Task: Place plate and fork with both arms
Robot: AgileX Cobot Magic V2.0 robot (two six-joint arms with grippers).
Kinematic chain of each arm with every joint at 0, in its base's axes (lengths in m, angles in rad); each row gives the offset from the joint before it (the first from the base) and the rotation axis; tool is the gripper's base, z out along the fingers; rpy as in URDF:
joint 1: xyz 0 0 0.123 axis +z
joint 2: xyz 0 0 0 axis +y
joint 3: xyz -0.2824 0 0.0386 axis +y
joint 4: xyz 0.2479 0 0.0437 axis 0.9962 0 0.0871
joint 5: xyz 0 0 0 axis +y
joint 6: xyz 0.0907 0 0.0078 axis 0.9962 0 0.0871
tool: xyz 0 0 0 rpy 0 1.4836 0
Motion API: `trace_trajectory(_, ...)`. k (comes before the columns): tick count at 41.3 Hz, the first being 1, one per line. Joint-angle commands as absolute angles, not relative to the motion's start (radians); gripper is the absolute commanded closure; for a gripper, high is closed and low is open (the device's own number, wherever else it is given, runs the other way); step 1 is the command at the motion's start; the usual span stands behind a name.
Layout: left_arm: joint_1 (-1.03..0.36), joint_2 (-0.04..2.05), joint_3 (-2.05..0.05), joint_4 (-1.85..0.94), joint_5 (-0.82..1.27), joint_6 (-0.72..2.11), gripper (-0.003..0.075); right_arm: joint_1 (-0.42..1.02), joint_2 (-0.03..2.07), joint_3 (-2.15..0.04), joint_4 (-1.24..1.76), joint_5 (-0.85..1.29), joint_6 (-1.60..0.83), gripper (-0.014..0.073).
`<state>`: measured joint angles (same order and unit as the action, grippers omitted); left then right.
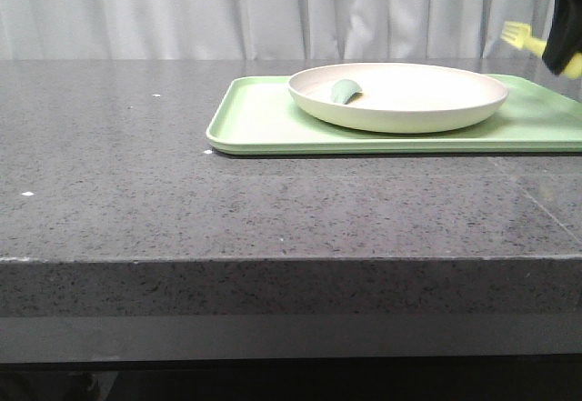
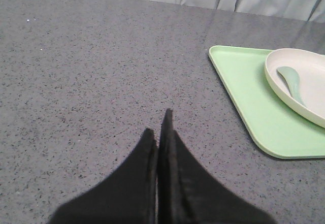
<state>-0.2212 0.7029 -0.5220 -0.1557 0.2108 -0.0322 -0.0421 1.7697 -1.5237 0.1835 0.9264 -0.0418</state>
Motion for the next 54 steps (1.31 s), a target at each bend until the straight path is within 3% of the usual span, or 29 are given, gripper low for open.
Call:
trace_trajectory(1, -0.221, 0.698, -0.550, -0.163, 0.122, -0.034, 0.0738, -0.048, 1.759, -1.550, 0.167, 0.930, -0.061, 0.0588)
trace_trajectory(14, -0.221, 0.698, -0.550, -0.163, 0.122, -0.034, 0.0738, -0.048, 1.807, -1.549, 0.119, 0.939, -0.058, 0.0577)
trace_trajectory(17, -0.221, 0.698, -0.550, -0.163, 0.122, -0.034, 0.0738, -0.048, 1.807, -1.549, 0.119, 0.940, -0.057, 0.0517)
trace_trajectory(27, -0.221, 0.698, -0.550, -0.163, 0.122, -0.034, 0.0738, -0.048, 1.783, -1.552, 0.119, 0.948, -0.039, 0.0193)
trace_trajectory(30, -0.221, 0.698, -0.550, -0.163, 0.122, -0.034, 0.0738, -0.048, 1.756, -1.554, 0.119, 0.945, -0.039, 0.0151)
trace_trajectory(36, -0.221, 0.698, -0.550, -0.163, 0.122, -0.034, 0.0738, -0.048, 1.690, -1.571, 0.119, 0.959, -0.039, 0.0151)
trace_trajectory(41, -0.221, 0.698, -0.550, -0.163, 0.122, -0.034, 0.0738, -0.047, 1.624, -1.571, 0.120, 0.979, -0.039, 0.0231)
trace_trajectory(44, -0.221, 0.698, -0.550, -0.163, 0.122, -0.034, 0.0738, -0.047, 1.582, -1.570, 0.125, 0.998, -0.039, 0.0334)
trace_trajectory(47, -0.221, 0.698, -0.550, -0.163, 0.122, -0.034, 0.0738, -0.045, 1.516, -1.563, 0.147, 1.027, -0.039, 0.0491)
trace_trajectory(54, -0.221, 0.698, -0.550, -0.163, 0.122, -0.034, 0.0738, -0.043, 1.353, -1.442, 0.147, 0.969, -0.040, 0.0666)
